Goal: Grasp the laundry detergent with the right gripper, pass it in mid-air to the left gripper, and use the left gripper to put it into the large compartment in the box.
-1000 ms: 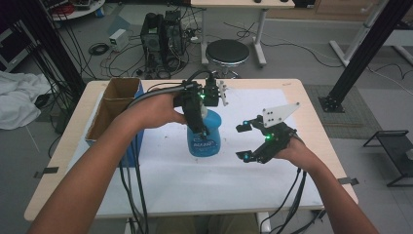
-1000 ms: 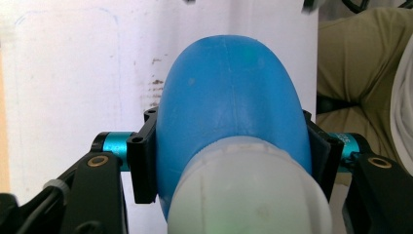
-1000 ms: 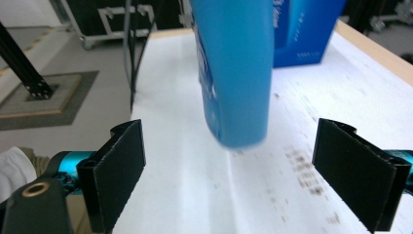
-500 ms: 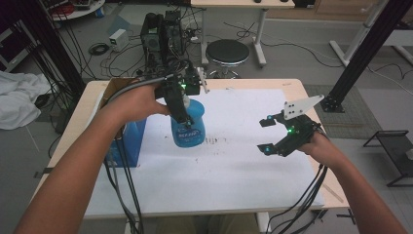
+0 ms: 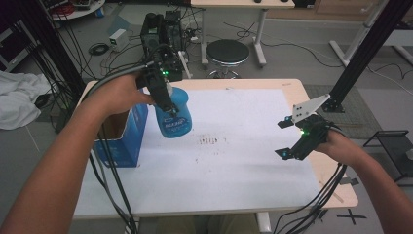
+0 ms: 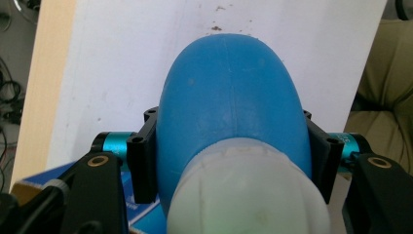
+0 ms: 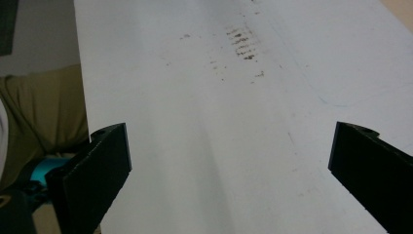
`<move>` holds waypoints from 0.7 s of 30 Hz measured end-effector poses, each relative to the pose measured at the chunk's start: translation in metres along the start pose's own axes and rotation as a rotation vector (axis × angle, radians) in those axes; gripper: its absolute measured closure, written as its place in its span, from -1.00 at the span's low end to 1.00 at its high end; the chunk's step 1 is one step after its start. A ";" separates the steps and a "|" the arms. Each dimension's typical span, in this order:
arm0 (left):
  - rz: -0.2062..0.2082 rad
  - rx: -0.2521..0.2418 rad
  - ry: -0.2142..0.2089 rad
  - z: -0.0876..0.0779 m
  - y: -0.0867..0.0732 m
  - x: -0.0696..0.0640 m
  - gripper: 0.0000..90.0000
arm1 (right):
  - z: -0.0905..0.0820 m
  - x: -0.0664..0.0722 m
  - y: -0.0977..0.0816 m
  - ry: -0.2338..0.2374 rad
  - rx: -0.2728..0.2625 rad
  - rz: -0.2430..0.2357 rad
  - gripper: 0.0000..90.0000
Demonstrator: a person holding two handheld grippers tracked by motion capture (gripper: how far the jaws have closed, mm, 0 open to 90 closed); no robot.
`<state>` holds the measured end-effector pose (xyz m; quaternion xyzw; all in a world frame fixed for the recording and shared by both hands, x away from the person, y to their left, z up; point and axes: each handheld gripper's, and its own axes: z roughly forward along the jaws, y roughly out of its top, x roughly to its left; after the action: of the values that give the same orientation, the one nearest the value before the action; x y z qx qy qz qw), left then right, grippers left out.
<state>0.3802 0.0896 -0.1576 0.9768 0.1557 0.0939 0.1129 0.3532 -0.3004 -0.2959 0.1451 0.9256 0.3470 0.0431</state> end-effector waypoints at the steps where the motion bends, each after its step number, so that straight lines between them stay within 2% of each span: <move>1: 0.016 0.016 0.015 -0.005 -0.002 0.003 -0.16 | -0.001 -0.001 -0.001 -0.005 0.006 -0.017 -0.98; 2: 0.000 0.015 0.026 -0.008 -0.004 0.005 -0.16 | -0.003 -0.002 -0.001 -0.018 -0.002 -0.028 -0.98; 4: -0.055 0.000 0.041 -0.015 -0.009 0.007 -0.16 | -0.005 -0.002 -0.003 -0.009 -0.003 -0.022 -0.98; 5: -0.064 0.011 0.041 -0.021 -0.011 0.010 -0.16 | -0.006 -0.002 -0.004 -0.028 0.000 -0.030 -0.98; 6: -0.091 0.002 0.048 -0.025 -0.014 0.012 -0.16 | -0.006 -0.002 -0.005 -0.040 0.017 -0.040 -0.98; 7: -0.096 0.012 0.051 -0.031 -0.018 0.015 -0.16 | -0.007 -0.002 -0.005 -0.051 0.027 -0.041 -0.98; 9: -0.147 -0.003 0.061 -0.040 -0.024 0.018 -0.16 | -0.007 -0.004 -0.006 -0.072 0.043 -0.034 -0.98; 14: -0.208 -0.026 0.096 -0.061 -0.039 0.023 -0.16 | -0.009 -0.005 -0.007 -0.075 0.073 -0.040 -0.98; 18: -0.226 -0.016 0.099 -0.075 -0.052 0.027 -0.16 | -0.012 -0.007 -0.007 -0.066 0.071 -0.038 -0.98; 21: -0.250 -0.030 0.101 -0.081 -0.062 0.029 -0.16 | -0.014 -0.007 -0.008 -0.069 0.066 -0.034 -0.98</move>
<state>0.3717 0.1723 -0.0909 0.9420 0.2804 0.1306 0.1304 0.3556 -0.3172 -0.2905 0.1423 0.9369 0.3102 0.0762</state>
